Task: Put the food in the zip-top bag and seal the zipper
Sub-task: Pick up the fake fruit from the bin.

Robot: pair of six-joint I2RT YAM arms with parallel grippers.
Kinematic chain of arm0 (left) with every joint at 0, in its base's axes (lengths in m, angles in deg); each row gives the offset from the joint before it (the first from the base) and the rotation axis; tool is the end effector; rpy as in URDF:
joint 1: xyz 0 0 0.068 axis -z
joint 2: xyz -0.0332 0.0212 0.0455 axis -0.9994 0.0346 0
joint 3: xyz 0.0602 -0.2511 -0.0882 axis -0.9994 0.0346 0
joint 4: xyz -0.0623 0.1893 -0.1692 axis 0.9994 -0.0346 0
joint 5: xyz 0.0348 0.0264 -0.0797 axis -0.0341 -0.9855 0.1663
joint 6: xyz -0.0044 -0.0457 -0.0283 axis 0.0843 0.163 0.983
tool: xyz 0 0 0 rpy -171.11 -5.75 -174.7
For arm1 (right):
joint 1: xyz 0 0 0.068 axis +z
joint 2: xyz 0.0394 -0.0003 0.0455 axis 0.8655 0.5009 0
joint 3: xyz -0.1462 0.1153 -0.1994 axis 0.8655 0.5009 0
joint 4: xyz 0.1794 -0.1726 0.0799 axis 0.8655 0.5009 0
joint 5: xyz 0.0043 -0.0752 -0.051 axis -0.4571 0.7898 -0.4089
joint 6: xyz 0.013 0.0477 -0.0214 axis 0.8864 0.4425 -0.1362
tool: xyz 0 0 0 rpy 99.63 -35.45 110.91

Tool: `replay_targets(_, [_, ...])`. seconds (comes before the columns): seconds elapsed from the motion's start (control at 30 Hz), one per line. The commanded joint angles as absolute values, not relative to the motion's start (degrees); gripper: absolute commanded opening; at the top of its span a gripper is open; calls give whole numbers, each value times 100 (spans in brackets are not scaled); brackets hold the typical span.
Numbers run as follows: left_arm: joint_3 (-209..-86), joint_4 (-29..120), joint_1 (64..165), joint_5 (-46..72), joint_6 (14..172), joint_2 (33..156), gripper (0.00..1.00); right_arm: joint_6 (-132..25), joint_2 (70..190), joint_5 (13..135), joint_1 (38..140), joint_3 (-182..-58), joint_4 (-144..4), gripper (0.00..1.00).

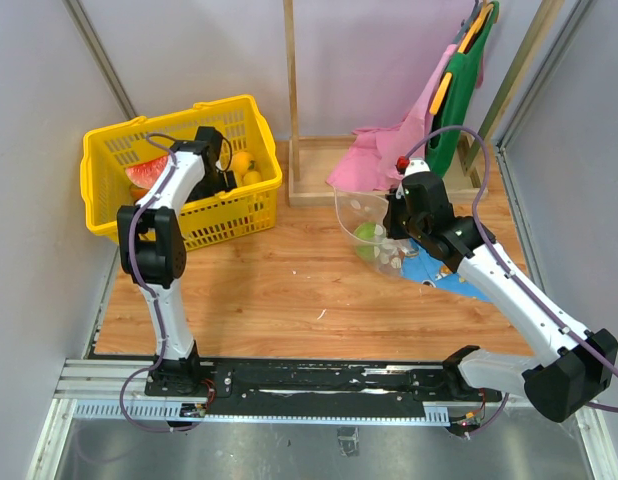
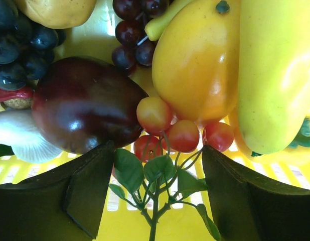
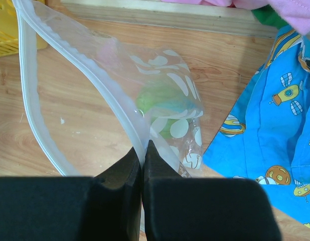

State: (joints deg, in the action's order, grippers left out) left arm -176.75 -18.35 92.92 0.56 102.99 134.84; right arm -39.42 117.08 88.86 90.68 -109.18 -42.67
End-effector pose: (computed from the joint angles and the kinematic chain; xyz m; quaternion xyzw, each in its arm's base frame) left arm 0.4104 -0.0327 0.2449 -0.1439 0.9815 0.0059 0.1262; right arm 0.2282 0.1304 0.3482 -0.0435 0.8684 0.1624 0.4665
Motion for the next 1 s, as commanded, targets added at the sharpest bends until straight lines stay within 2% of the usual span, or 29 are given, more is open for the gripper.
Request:
replay_targets(0.0, [-17542,-1795,9268,204,10291,13541,71,-3873,11576,8862,8973,-10842,-4295,3])
replay_targets(0.37, [-17577,-1805,9276,244,10274,13333,18,-3832,11576,8810,8973,-10852,-4297,2])
replay_targets(0.53, [-17768,-1839,9279,266,10311,13040,1,-3808,11577,8784,8973,-10870,-4285,2])
replay_targets(0.97, [-18490,-1708,9277,22,10489,12311,0,-3742,11544,8728,8973,-10971,-4227,1])
